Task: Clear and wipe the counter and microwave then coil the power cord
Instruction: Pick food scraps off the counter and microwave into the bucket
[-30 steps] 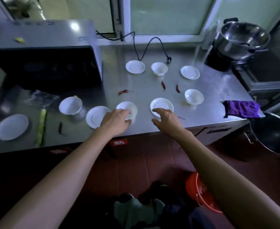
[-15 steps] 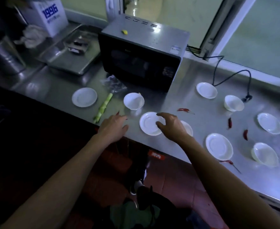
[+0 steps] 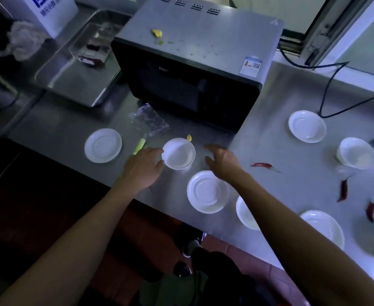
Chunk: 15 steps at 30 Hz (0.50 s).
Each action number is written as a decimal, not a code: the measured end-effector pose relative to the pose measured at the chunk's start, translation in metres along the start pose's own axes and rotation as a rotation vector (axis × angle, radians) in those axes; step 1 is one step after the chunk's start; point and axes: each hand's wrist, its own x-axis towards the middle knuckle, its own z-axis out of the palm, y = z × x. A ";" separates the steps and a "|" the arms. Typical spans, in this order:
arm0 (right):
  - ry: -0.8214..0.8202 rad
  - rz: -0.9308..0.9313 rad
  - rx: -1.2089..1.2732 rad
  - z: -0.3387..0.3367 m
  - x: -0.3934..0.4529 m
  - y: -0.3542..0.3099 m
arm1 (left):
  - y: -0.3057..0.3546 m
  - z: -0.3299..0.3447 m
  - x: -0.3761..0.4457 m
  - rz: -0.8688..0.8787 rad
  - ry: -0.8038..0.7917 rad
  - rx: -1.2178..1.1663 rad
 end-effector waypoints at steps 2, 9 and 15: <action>-0.012 -0.045 -0.068 0.004 0.019 0.003 | -0.002 0.002 0.016 0.013 -0.032 0.042; -0.069 -0.191 -0.132 0.017 0.082 0.001 | -0.016 0.007 0.040 -0.021 0.078 0.032; -0.133 -0.269 -0.244 0.031 0.111 0.003 | -0.033 0.007 0.055 -0.030 0.083 0.097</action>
